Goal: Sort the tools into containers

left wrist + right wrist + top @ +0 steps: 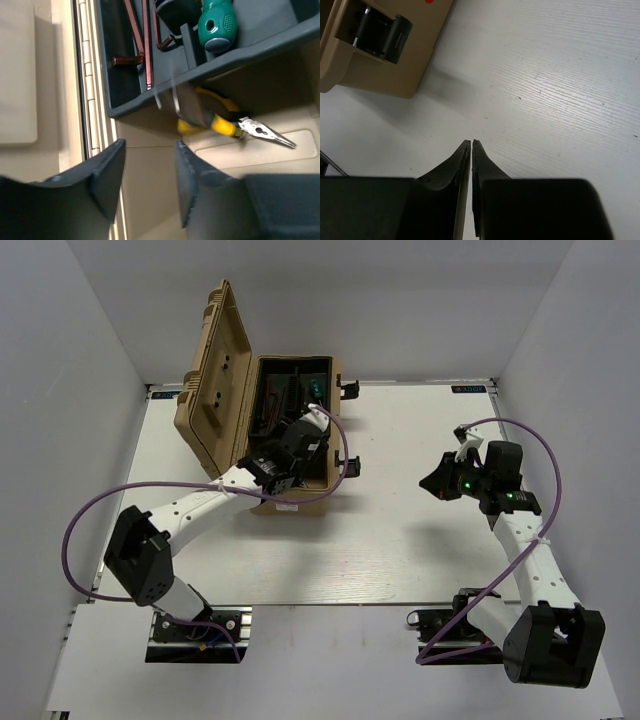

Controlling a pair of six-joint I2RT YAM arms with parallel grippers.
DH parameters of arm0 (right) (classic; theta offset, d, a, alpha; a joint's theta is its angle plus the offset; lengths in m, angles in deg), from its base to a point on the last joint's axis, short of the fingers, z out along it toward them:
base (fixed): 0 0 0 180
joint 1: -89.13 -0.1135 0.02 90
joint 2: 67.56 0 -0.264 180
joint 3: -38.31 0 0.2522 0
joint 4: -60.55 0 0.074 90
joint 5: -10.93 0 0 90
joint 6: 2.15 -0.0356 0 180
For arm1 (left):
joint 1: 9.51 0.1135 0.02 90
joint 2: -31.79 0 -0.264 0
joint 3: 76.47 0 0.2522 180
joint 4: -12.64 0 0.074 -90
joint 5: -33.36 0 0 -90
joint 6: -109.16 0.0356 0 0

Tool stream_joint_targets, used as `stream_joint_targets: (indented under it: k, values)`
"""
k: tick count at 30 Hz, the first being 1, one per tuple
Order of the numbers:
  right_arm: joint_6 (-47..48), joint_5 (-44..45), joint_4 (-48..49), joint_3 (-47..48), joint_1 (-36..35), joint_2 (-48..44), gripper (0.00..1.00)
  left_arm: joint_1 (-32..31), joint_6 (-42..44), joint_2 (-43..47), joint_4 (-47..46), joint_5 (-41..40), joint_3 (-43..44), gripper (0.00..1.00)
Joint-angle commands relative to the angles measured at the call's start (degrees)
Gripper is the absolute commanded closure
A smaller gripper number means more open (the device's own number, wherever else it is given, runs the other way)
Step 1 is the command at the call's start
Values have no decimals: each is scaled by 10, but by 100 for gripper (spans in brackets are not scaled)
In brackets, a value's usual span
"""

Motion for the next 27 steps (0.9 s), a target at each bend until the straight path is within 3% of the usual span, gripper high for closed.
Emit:
stream_joint_targets:
  k: [1, 6, 8, 9, 10, 11, 14, 18, 24, 27]
  values:
    - [-3, -17, 14, -1, 5, -5, 88, 5, -18, 34, 1, 24, 20, 44]
    - [-1, -17, 13, -2, 6, -3, 86, 5, -30, 57, 18, 56, 46, 41]
    - [0, -16, 14, -3, 7, -3, 86, 5, -45, 98, 24, 115, 56, 43]
    - [-1, -17, 15, -4, 8, 0, 86, 5, -51, 117, 15, 156, 63, 76]
    - [0, -17, 15, -3, 8, 0, 86, 5, -58, 137, 5, 165, 63, 95]
    - [0, -17, 15, -3, 8, 0, 86, 5, -63, 176, -16, 166, 68, 100]
    - [1, -19, 15, -4, 7, 4, 86, 10, -80, 219, -48, 132, 97, 100]
    - [1, -23, 15, -4, 8, 4, 86, 16, -56, 252, -102, -12, 117, 100]
    - [1, -28, 15, -6, 7, 7, 86, 40, 49, 272, -203, -126, 136, 100]
    - [0, -30, 16, -5, 7, 7, 86, 55, 179, 278, -374, -185, 77, 91]
